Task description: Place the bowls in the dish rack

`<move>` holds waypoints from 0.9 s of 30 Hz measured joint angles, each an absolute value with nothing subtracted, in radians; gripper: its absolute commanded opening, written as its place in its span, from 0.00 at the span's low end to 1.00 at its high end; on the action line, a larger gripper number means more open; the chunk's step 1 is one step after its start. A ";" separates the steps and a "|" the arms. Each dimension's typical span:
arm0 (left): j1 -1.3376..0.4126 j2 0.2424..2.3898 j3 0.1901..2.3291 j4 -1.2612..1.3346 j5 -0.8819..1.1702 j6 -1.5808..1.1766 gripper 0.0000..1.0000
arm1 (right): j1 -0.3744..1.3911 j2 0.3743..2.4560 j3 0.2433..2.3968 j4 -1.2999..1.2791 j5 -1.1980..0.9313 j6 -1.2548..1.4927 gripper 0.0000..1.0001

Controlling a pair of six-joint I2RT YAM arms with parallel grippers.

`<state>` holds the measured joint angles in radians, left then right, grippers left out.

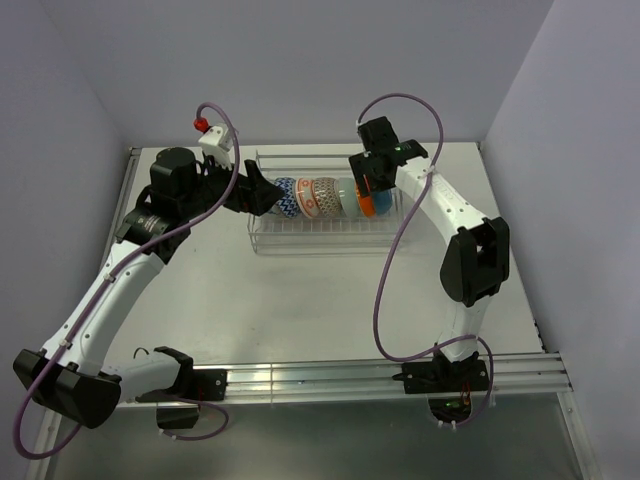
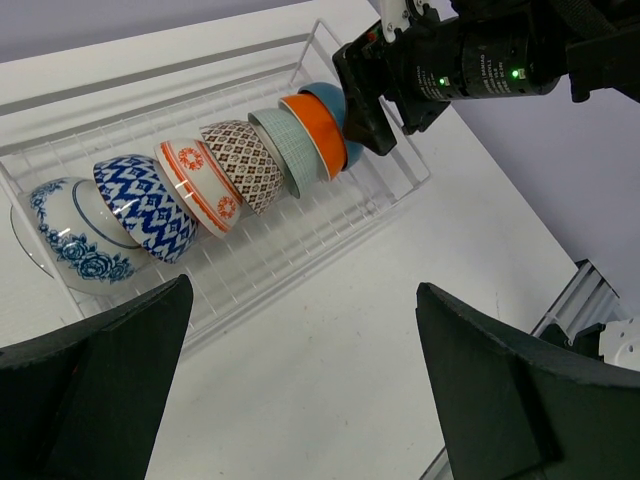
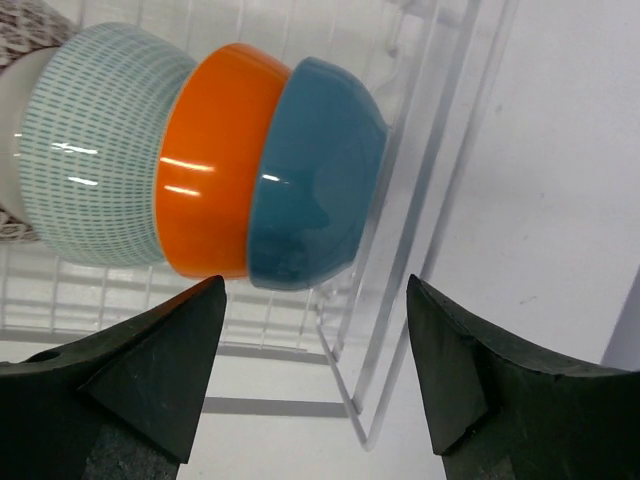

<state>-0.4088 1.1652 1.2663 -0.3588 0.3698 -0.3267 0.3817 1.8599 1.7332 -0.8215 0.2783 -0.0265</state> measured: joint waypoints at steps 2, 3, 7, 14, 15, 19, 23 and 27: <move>-0.409 1.165 1.266 -0.362 0.370 -0.327 0.99 | 0.382 1.859 1.744 -0.831 0.251 -0.020 0.81; -0.409 1.165 1.266 -0.365 0.370 -0.327 0.99 | 0.382 1.858 1.750 -0.835 0.237 -0.019 0.82; -0.409 1.169 1.280 -0.405 0.370 -0.325 0.99 | 0.382 1.837 1.789 -0.860 0.170 -0.006 0.88; -0.405 1.260 1.435 -0.564 0.345 -0.292 1.00 | 0.378 1.668 1.803 -0.861 0.052 0.021 1.00; -0.402 1.273 1.448 -0.583 0.336 -0.285 1.00 | 0.374 1.633 1.795 -0.855 0.033 0.023 1.00; -0.384 1.304 1.457 -0.659 0.304 -0.250 1.00 | 0.333 1.439 1.705 -0.831 -0.050 0.032 1.00; -0.358 1.311 1.436 -0.706 0.292 -0.198 0.99 | 0.242 1.266 1.571 -0.812 -0.142 0.031 1.00; -0.333 1.283 1.322 -0.711 0.297 -0.151 1.00 | 0.146 1.141 1.388 -0.793 -0.246 0.017 1.00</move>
